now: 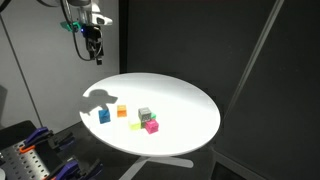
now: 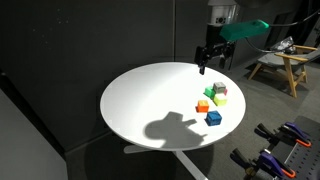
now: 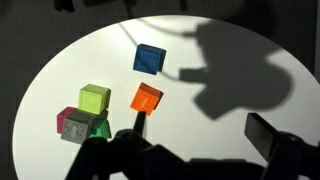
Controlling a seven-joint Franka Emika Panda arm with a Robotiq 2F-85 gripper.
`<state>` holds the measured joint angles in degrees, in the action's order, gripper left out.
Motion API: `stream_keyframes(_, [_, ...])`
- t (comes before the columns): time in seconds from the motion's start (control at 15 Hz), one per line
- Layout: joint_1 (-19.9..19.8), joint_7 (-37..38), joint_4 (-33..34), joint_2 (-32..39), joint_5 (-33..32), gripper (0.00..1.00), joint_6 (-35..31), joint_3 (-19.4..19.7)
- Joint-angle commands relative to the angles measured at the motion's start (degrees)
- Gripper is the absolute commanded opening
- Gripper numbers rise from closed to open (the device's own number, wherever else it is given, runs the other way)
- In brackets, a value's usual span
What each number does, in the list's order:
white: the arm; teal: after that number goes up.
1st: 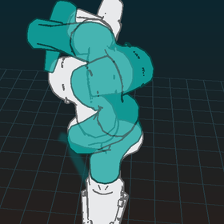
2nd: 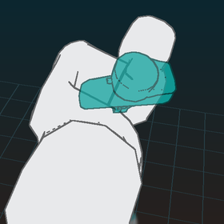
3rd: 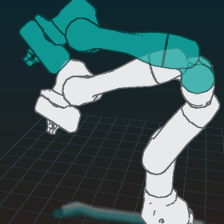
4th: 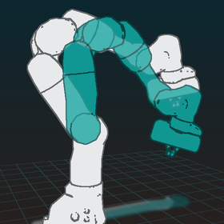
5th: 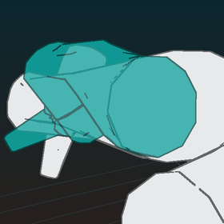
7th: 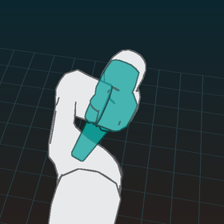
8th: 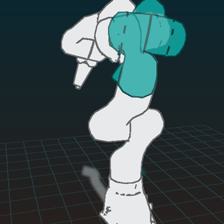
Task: Put the orange block on the grey block
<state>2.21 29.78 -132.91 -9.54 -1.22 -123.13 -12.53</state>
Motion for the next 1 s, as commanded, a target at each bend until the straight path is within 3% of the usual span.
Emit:
stream_keyframes(0.0, [0.06,3.51,1.66,2.99,2.78,1.0,-2.5,2.57])
stream_keyframes(0.93, [0.72,7.54,5.28,19.6,2.13,1.0,-19.26,9.5])
